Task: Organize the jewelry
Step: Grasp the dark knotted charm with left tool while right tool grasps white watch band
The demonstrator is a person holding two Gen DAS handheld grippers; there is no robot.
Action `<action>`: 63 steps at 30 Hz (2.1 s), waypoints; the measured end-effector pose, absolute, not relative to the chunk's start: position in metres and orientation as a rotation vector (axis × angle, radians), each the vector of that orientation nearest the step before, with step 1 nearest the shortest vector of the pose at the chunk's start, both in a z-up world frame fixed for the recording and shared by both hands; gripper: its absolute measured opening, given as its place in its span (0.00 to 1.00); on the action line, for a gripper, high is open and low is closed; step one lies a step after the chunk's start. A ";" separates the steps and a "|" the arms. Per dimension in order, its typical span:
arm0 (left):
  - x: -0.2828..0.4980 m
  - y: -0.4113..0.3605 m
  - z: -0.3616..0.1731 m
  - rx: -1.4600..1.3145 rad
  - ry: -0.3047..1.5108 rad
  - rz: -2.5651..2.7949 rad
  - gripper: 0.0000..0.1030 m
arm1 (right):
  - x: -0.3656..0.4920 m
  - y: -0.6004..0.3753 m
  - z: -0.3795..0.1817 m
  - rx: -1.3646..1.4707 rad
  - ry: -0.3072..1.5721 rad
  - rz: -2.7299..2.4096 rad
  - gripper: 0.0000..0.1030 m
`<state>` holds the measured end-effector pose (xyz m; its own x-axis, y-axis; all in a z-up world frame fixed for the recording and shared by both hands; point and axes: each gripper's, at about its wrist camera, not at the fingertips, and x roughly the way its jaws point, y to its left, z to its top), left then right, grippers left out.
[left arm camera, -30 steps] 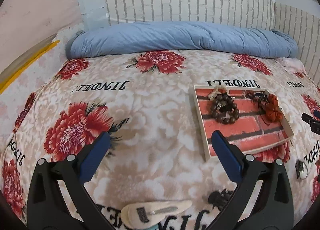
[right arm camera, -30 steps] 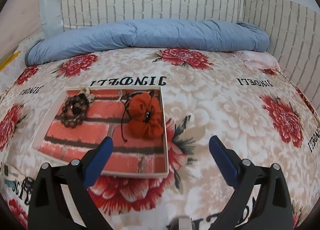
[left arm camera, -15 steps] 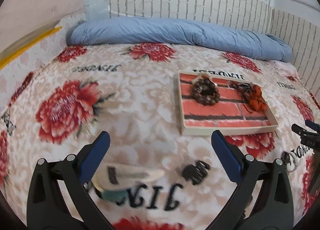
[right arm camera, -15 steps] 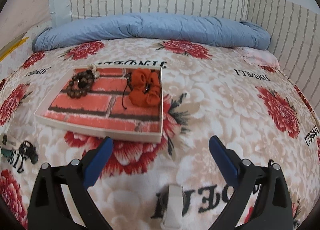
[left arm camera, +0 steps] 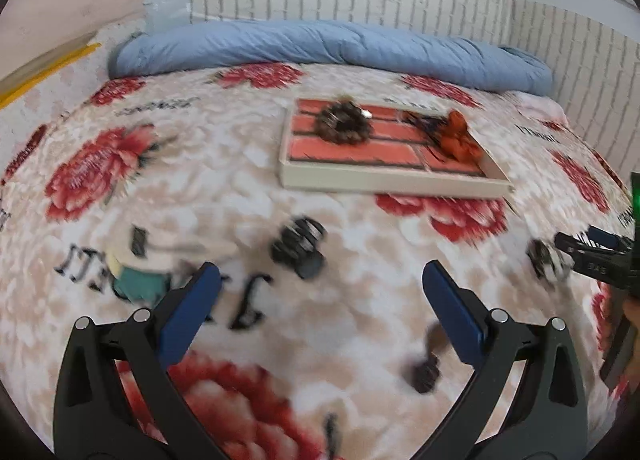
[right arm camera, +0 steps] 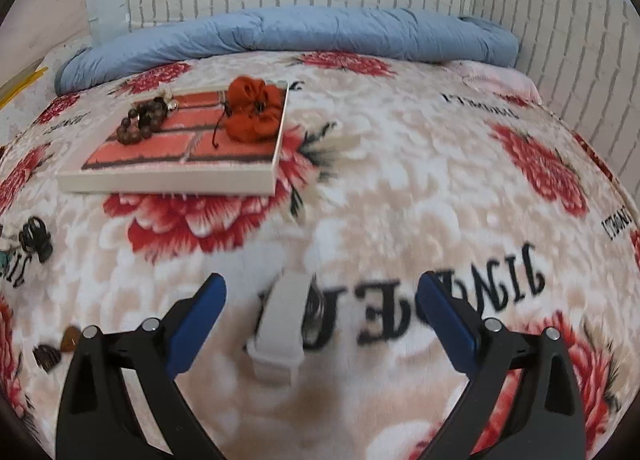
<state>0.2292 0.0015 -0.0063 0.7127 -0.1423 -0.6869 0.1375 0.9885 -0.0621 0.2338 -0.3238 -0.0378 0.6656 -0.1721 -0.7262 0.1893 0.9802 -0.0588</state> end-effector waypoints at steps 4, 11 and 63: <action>0.214 -0.014 -0.024 0.023 0.776 -0.167 0.95 | 0.223 -0.323 -0.052 0.016 0.818 -0.209 0.92; 0.203 -0.031 -0.044 0.059 0.799 -0.186 0.95 | 0.217 -0.323 -0.057 0.024 0.803 -0.212 0.92; 0.194 -0.059 -0.075 0.096 0.876 -0.355 0.23 | 0.224 -0.307 -0.070 -0.020 0.845 -0.126 0.22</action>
<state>0.1937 -0.0592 -0.0752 0.5861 -0.2649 -0.7657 0.3429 0.9373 -0.0619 0.2243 -0.3065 -0.0698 0.6568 -0.1191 -0.7446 0.1030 0.9924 -0.0679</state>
